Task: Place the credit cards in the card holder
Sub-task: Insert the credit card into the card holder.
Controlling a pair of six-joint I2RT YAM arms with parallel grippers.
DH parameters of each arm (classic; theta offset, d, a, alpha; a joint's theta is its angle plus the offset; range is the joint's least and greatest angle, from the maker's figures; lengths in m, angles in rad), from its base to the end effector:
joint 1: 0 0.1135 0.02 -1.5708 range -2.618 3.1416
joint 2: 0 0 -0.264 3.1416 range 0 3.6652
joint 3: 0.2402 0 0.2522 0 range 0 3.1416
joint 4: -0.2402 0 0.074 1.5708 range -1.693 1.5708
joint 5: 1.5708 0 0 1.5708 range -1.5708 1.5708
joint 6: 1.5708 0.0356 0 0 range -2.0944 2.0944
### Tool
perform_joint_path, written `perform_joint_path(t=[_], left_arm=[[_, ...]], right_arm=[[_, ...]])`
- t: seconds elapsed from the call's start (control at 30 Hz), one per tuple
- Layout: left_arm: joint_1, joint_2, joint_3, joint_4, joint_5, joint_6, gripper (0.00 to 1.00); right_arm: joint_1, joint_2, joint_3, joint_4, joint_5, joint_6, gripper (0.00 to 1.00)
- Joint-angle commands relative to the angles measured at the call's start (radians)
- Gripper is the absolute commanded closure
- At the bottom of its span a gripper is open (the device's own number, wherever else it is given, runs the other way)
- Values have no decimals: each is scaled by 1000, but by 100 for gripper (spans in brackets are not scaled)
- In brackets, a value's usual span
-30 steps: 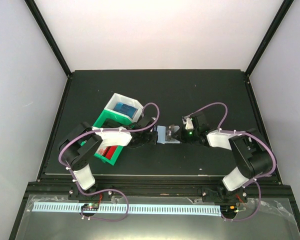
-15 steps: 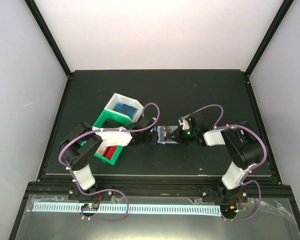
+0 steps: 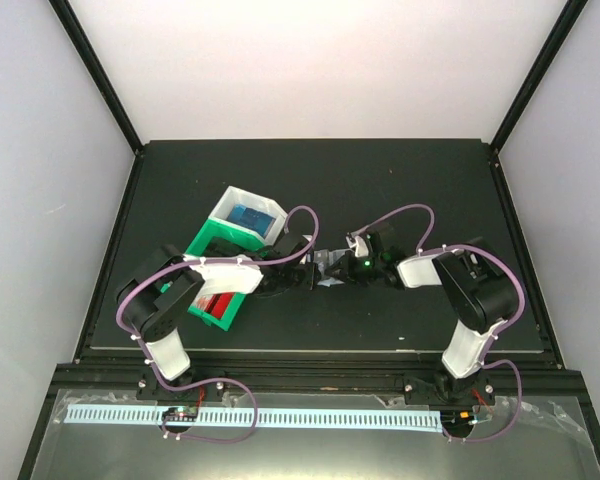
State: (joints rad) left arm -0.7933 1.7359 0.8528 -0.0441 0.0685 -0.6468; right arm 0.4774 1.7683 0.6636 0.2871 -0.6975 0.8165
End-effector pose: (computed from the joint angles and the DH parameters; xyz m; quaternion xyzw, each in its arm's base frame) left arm 0.2304 -0.2376 0.1351 0.0802 0.9448 -0.2329 0.2162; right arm 0.2602 0.1603 0.1066 0.0236 0.8826 0.4619 0.0842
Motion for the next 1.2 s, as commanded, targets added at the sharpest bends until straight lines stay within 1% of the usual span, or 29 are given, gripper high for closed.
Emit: perform_joint_path(t=[0.0,0.2,0.3,0.4,0.53,0.73,0.83,1.0,1.1,1.17], left_arm=[[4,-8,-14,0,13,9,59],[15,-59,-6,-51,-2,30,50],[24,-108,-13,-59,0,30,44],[34,-156,-15,-73,-7,34,38],[48,-192,-18,-87,-9,41,31],[73,-148,-13,-54,51,23,31],[79,-91,16,-46,71,15,36],[83,1,68,-59,92,18,52],[84,22,77,-57,101,27,55],[86,38,90,-69,111,39,56]], right_arm=[[22,6,28,-92,63,-45,90],[22,-136,52,-273,221,-132,58],[22,-211,62,-350,317,-163,50],[27,-266,68,-389,378,-179,48],[46,-256,92,-418,423,-195,46],[88,-153,165,-433,454,-214,46],[108,-98,206,-438,457,-225,46],[128,-24,257,-437,437,-237,49],[135,-2,273,-431,416,-242,50],[135,14,281,-423,393,-242,51]])
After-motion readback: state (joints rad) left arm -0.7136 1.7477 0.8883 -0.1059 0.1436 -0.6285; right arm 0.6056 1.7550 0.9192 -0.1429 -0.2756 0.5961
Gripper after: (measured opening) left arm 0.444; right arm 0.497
